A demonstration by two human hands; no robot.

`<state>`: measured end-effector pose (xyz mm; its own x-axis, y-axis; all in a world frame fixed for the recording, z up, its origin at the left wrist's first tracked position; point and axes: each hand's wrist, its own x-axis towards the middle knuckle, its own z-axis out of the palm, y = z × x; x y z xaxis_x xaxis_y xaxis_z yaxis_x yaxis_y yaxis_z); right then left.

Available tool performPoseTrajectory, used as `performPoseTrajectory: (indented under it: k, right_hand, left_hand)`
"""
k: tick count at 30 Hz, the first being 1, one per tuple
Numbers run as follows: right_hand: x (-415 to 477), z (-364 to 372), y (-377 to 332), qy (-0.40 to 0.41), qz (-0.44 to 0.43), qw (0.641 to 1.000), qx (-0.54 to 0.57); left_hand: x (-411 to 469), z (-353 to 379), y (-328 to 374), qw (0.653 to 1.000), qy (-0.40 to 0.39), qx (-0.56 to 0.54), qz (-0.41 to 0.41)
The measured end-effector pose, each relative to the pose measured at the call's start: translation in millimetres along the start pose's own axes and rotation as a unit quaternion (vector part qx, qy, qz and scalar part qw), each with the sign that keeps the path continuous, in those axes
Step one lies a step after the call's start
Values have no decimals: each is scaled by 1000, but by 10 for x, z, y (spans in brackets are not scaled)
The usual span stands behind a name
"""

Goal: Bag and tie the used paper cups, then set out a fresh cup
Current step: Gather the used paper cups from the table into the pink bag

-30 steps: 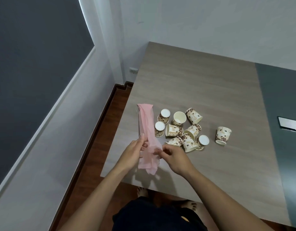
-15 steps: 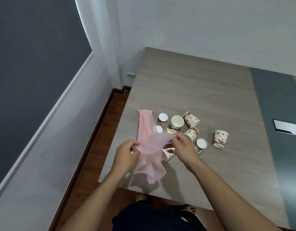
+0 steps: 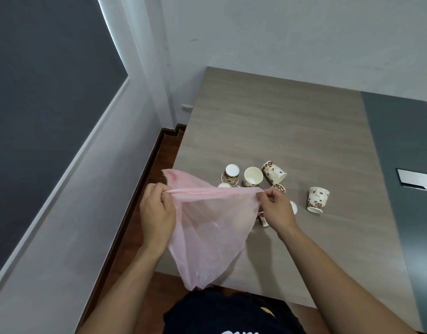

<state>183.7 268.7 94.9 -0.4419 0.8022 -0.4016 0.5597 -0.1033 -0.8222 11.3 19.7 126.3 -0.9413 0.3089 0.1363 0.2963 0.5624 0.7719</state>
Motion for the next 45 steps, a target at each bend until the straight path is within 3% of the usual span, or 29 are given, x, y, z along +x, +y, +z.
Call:
performPoseTrajectory:
  k: [5, 8, 10, 13, 17, 20, 22, 24, 26, 29, 32, 35, 37, 38, 40, 43, 45]
  right_hand:
    - [341, -201, 71, 14, -8, 998, -56]
    - [609, -404, 140, -67, -40, 992, -99]
    - [752, -581, 243, -147, -65, 959, -232]
    - [878, -825, 472, -190, -29, 904, -383]
    - [986, -965, 713, -181, -16, 898, -400]
    - [1069, -947, 843, -166, -21, 898, -406]
    - [1138, -932, 925, -163, -15, 897, -410]
    - [1148, -907, 1020, -162, -18, 898, -410]
    - [1126, -894, 1110, -164, -17, 905, -393]
    - [1058, -917, 1245, -164, -4, 914, -372]
    - [960, -971, 1356, -107, 9, 941, -320]
    - [857, -1109, 1256, 18, 30, 981, -193]
    - [828, -1220, 988, 68, 84, 993, -36]
    - [822, -1254, 856, 49, 127, 986, 97]
    - [766, -1290, 612, -83, 174, 940, 283]
    - [604, -1114, 366, -268, 169, 918, 237]
    - [474, -859, 220, -330, 157, 916, 165]
  left_hand:
    - [31, -26, 232, 1000, -3, 9, -5]
    - [62, 27, 200, 998, -35, 56, 6]
    - [108, 145, 162, 995, -69, 77, -6]
    - [104, 381, 230, 990, -95, 86, -52]
    - [27, 688, 461, 983, -113, 76, -123]
    - [-53, 854, 475, 983, -134, 72, -105]
    - [-7, 934, 503, 970, -159, 82, -165]
    - [-10, 934, 537, 967, -186, 58, -163]
    - [-16, 945, 558, 974, -164, 50, -149]
    - [-3, 903, 679, 963, -167, -1, -210]
    - [-22, 869, 735, 962, -170, -12, -213]
    - [-35, 891, 726, 966, -161, -32, -202]
    - [-17, 930, 733, 970, -155, -40, -185]
    - [-2, 951, 739, 970, -155, -43, -181]
    - [25, 992, 752, 970, -156, -47, -183]
    - [41, 1039, 784, 969, -163, -60, -177]
    - [61, 1040, 771, 968, -184, -52, -164]
